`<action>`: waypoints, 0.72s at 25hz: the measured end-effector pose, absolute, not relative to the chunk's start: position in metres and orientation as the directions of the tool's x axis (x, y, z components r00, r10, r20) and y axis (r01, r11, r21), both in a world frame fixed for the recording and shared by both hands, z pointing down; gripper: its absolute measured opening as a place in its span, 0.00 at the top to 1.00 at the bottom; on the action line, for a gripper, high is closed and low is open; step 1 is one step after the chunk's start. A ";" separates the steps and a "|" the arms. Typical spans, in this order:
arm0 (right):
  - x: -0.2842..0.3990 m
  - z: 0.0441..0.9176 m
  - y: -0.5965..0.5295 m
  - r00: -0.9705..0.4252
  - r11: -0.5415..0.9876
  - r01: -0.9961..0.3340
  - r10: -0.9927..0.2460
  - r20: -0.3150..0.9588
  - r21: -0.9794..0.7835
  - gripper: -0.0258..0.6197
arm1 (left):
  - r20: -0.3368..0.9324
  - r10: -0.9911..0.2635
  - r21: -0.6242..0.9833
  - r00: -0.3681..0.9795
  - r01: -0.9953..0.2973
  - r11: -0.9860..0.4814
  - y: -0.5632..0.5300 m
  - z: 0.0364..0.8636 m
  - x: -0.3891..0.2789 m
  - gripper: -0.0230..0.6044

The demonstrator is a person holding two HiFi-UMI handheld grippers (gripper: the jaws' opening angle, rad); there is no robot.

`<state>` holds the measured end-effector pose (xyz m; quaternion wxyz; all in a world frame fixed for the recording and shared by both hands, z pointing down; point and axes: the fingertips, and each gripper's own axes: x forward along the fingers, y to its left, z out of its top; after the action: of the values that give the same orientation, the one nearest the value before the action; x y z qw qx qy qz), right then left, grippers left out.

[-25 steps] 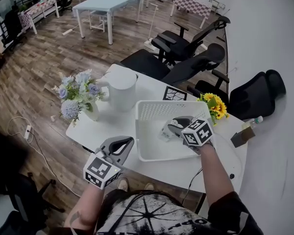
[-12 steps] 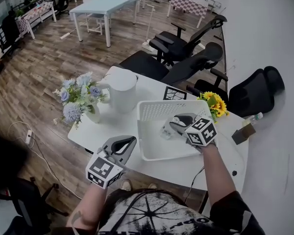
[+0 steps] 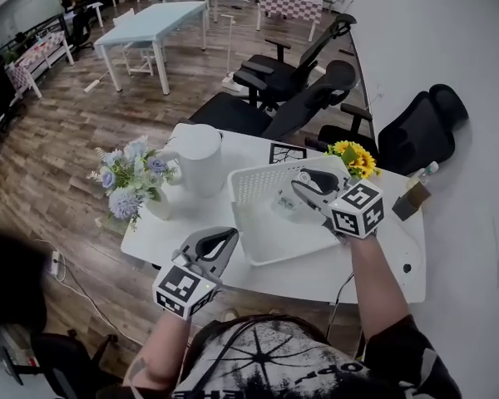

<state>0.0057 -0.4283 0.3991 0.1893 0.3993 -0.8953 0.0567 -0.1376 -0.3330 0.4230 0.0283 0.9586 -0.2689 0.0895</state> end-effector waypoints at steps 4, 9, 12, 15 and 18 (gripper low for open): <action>0.005 0.376 -0.416 -0.593 0.631 -0.774 -0.750 0.293 0.051 0.72 | 0.178 -0.460 -0.006 0.870 -0.467 -0.884 -0.326 0.417 -0.133 0.95; 0.006 0.348 -0.396 -0.564 0.583 -0.811 -0.801 0.202 0.052 0.72 | 0.165 -0.391 -0.015 0.905 -0.395 -0.919 -0.316 0.410 -0.125 0.95; 0.012 0.331 -0.382 -0.546 0.561 -0.826 -0.821 0.163 0.057 0.72 | 0.156 -0.354 -0.017 0.922 -0.356 -0.934 -0.312 0.405 -0.116 0.95; 0.021 0.315 -0.367 -0.529 0.540 -0.839 -0.838 0.130 0.064 0.73 | 0.137 -0.326 -0.009 0.936 -0.328 -0.945 -0.307 0.398 -0.105 0.95; 0.035 0.301 -0.352 -0.518 0.526 -0.848 -0.849 0.103 0.074 0.73 | 0.125 -0.304 -0.014 0.944 -0.305 -0.952 -0.300 0.391 -0.089 0.95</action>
<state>0.0350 -0.3516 0.3010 0.0632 0.4870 -0.8711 -0.0070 -0.0894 -0.3003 0.3908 0.0030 0.9860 -0.1545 0.0629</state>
